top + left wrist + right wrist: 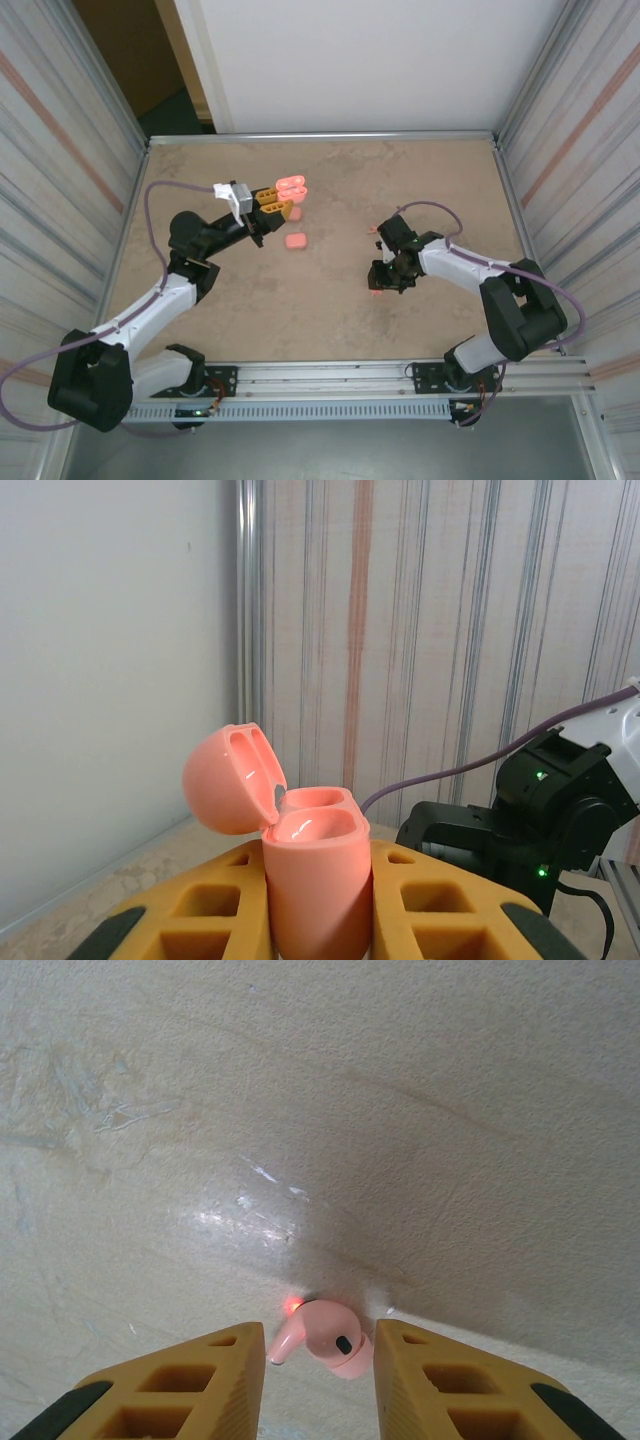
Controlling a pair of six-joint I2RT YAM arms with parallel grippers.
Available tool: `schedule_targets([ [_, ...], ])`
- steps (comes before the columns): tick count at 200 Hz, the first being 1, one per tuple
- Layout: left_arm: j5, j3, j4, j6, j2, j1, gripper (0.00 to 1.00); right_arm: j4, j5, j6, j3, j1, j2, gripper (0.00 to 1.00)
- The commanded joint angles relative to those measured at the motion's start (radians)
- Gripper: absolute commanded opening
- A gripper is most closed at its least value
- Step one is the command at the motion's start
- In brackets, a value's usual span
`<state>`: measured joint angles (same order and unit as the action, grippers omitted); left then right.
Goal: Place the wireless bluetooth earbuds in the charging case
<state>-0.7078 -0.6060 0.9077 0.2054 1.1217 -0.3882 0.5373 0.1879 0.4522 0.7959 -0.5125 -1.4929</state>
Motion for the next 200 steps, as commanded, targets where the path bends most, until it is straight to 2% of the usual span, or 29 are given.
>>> schedule_targets([
  [1, 0.006, 0.005, 0.002, -0.017, -0.018, -0.006, 0.0, 0.003, 0.019, -0.017, -0.008, 0.008, -0.019, 0.33],
  [144, 0.009, 0.007, -0.006, -0.013, -0.025, -0.007, 0.0, 0.001, 0.015, -0.017, -0.018, 0.008, -0.061, 0.27],
  [200, 0.014, 0.012, -0.024, -0.023, -0.044, -0.007, 0.0, -0.002, 0.001, -0.016, -0.022, 0.005, -0.069, 0.21],
])
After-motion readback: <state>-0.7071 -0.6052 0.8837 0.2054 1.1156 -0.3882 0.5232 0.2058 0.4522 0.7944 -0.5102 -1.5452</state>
